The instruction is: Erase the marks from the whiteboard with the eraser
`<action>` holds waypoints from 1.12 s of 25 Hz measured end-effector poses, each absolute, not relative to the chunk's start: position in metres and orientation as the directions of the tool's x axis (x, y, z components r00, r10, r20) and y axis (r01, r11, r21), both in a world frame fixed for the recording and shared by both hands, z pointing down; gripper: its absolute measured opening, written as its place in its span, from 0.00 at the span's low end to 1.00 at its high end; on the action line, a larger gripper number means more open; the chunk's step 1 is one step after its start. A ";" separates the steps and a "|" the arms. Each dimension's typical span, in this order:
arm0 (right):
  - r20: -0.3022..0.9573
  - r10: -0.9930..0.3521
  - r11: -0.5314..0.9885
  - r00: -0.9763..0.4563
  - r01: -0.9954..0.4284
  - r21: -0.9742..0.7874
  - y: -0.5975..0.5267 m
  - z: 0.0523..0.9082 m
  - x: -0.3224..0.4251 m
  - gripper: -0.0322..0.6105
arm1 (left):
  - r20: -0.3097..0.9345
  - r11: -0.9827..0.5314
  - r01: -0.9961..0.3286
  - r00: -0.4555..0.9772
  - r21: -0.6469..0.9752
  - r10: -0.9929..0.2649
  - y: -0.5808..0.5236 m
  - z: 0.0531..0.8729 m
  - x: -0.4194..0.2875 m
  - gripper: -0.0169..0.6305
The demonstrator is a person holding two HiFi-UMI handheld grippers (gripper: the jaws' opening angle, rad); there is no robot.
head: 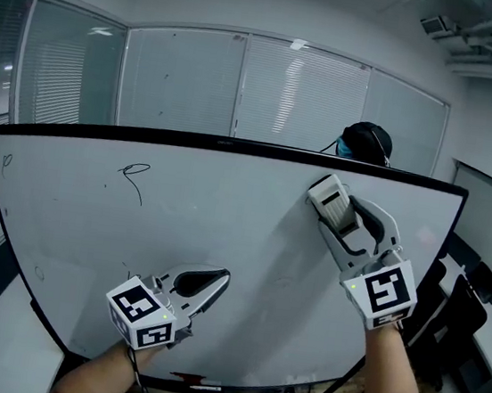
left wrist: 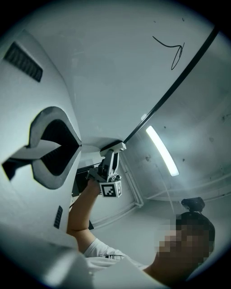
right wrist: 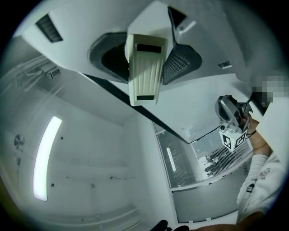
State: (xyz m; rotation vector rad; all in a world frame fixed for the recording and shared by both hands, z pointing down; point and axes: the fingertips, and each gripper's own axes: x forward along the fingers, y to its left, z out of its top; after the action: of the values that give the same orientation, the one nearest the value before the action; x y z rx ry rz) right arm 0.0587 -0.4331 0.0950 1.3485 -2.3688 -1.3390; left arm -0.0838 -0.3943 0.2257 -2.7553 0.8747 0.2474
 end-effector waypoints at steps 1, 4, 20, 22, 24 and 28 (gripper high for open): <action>-0.320 -0.742 0.212 -0.589 -0.660 0.721 -0.434 0.086 0.068 0.43 | -0.233 -0.789 -0.587 0.805 -0.178 -0.546 -0.394 0.225 -0.084 0.04; -0.364 -0.753 0.190 -0.548 -0.711 0.677 -0.439 0.063 0.098 0.43 | -0.237 -0.785 -0.589 0.804 -0.190 -0.546 -0.395 0.224 -0.081 0.04; -0.345 -0.724 0.243 -0.597 -0.689 0.683 -0.431 0.076 0.048 0.43 | -0.232 -0.799 -0.576 0.812 -0.172 -0.536 -0.398 0.229 -0.082 0.04; -0.348 -0.700 0.257 -0.623 -0.675 0.691 -0.427 0.083 0.031 0.43 | -0.229 -0.799 -0.577 0.812 -0.168 -0.537 -0.398 0.231 -0.085 0.04; -0.338 -0.685 0.273 -0.645 -0.658 0.702 -0.425 0.092 0.016 0.43 | -0.225 -0.800 -0.577 0.811 -0.162 -0.540 -0.399 0.235 -0.088 0.04; -0.280 -0.669 0.307 -0.689 -0.599 0.740 -0.420 0.115 -0.014 0.43 | -0.222 -0.798 -0.583 0.807 -0.153 -0.547 -0.401 0.238 -0.091 0.04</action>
State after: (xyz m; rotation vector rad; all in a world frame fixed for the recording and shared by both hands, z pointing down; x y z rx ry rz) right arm -0.0137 -0.4205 0.1147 1.2024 -2.4745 -1.3436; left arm -0.0907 -0.4009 0.2381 -2.7800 0.8802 0.2463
